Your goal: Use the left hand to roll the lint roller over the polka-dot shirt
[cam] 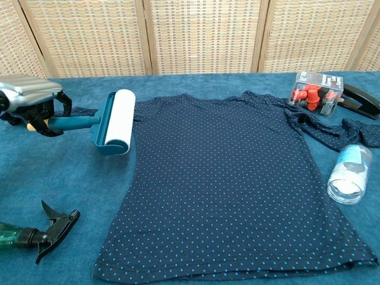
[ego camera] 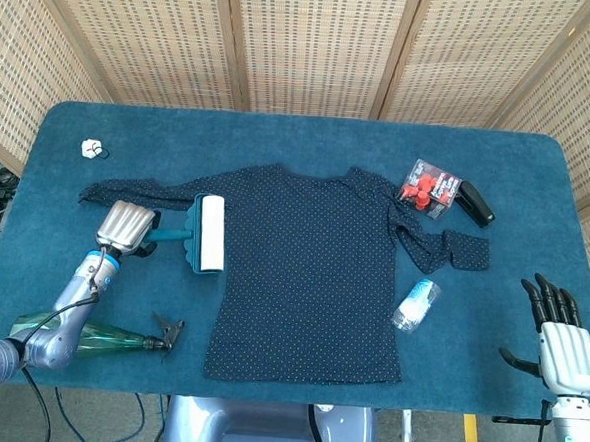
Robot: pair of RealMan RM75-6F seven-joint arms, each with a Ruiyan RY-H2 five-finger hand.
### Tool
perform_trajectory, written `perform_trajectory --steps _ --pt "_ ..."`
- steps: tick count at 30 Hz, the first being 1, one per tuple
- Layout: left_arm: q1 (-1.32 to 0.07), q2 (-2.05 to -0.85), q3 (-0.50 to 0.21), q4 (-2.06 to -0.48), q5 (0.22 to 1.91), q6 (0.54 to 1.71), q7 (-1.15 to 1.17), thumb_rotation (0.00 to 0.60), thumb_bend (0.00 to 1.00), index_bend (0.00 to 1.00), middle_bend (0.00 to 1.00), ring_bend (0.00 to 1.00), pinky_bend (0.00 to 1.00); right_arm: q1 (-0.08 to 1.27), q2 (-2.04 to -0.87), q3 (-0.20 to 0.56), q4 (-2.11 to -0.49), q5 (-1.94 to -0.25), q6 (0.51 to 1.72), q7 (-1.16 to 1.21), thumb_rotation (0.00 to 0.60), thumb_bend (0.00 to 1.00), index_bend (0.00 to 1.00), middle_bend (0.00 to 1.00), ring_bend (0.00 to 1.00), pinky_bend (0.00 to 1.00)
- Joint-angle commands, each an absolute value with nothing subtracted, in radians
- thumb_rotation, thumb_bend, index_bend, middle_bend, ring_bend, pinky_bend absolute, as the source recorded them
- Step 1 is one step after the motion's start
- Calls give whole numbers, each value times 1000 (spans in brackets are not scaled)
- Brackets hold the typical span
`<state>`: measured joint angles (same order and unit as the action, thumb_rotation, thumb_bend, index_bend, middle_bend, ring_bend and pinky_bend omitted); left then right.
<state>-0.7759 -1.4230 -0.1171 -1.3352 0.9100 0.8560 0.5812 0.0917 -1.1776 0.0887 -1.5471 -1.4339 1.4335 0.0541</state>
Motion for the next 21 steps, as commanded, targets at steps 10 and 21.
perform_trajectory --steps 10,21 --pt "-919 -1427 -112 -1348 721 761 780 600 574 810 917 769 727 97 -1179 105 -1526 -1392 1411 56 600 79 0 0 0 0" --pt "-1103 -1454 -49 -1358 418 733 985 600 576 811 916 769 727 102 -1186 112 -1499 -1363 1385 60 600 79 0 0 0 0"
